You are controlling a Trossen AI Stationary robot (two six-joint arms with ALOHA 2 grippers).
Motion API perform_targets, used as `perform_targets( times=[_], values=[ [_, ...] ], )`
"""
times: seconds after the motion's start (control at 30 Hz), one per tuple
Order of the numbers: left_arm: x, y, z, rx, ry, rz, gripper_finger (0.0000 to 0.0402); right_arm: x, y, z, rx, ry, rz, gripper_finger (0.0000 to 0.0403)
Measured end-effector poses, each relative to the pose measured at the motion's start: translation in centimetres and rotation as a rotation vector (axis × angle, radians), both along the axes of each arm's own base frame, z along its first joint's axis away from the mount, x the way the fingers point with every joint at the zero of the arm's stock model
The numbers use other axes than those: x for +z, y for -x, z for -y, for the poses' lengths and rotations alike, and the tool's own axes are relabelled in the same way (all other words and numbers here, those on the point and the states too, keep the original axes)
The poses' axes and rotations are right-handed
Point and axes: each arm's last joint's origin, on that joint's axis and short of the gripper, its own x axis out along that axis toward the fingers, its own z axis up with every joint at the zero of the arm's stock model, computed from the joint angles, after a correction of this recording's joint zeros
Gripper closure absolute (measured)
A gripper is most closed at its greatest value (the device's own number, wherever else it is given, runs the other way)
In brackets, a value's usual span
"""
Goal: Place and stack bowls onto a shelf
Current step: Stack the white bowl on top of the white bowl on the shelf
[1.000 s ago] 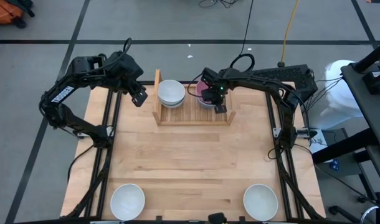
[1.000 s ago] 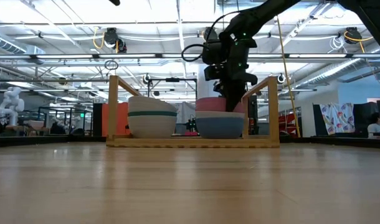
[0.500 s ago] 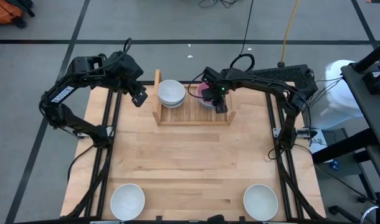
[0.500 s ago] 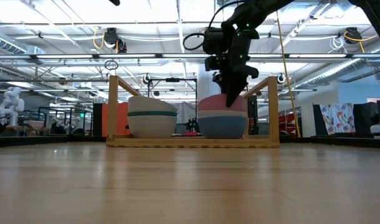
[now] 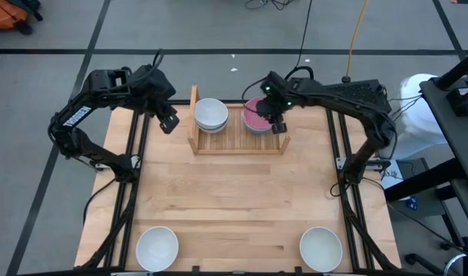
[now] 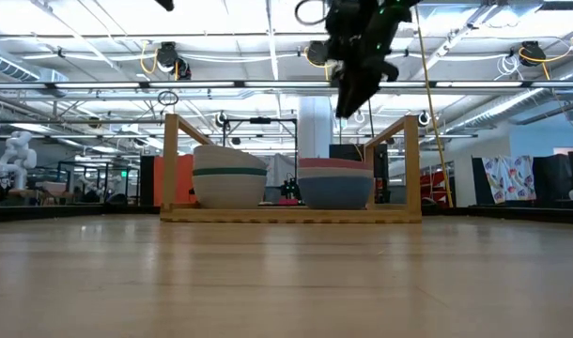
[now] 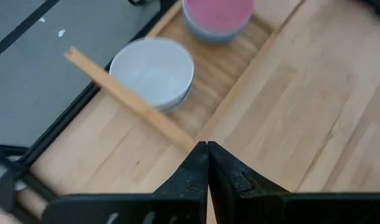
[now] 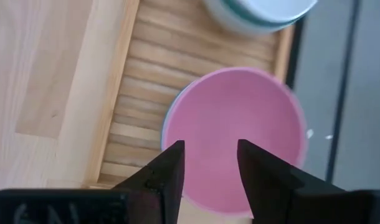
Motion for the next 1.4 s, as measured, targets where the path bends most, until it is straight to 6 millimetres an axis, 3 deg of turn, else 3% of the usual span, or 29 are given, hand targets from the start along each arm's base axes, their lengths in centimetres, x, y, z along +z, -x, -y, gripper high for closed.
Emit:
perform_targets(
  times=[0.3, 0.5, 0.63, 0.8, 0.9, 1.07, 1.23, 1.4],
  values=[
    [-0.2, -0.3, 1.0, -0.196, 0.113, 0.025, 0.0396, 5.5, 3.3, -1.8, -0.001, 0.105, 0.188, 0.0261],
    [-0.5, -1.1, 1.1, -0.176, 0.156, 0.028, 0.0391, 7.9, 4.8, -2.7, -0.001, 0.167, 0.301, 0.0261],
    [-1.1, -2.2, 0.9, -0.187, 0.179, 0.005, 0.0366, 8.7, 5.2, -2.9, -0.02, 0.191, 0.352, 0.0261],
    [-2.3, -3.7, 1.5, -0.276, 0.352, -0.006, 0.035, 9.5, 6.0, -3.1, -0.095, 0.28, 0.345, 0.0261],
    [-2.9, -4.1, 2.7, -0.355, 0.456, -0.016, 0.0359, 10.1, 6.6, -3.3, -0.118, 0.315, 0.354, 0.0261],
    [-3.6, -4.6, 4.7, -0.443, 0.475, -0.061, 0.0395, 10.9, 7.6, -3.9, -0.105, 0.336, 0.383, 0.0261],
    [-4.4, -4.9, 5.9, -0.349, 0.462, -0.123, 0.0375, 11.5, 8.4, -4.3, -0.101, 0.354, 0.405, 0.0261],
    [-6.9, -5.3, 7.2, -0.297, 0.481, -0.24, 0.0346, 12.1, 9.1, -4.7, -0.105, 0.362, 0.428, 0.0261]
  ],
)
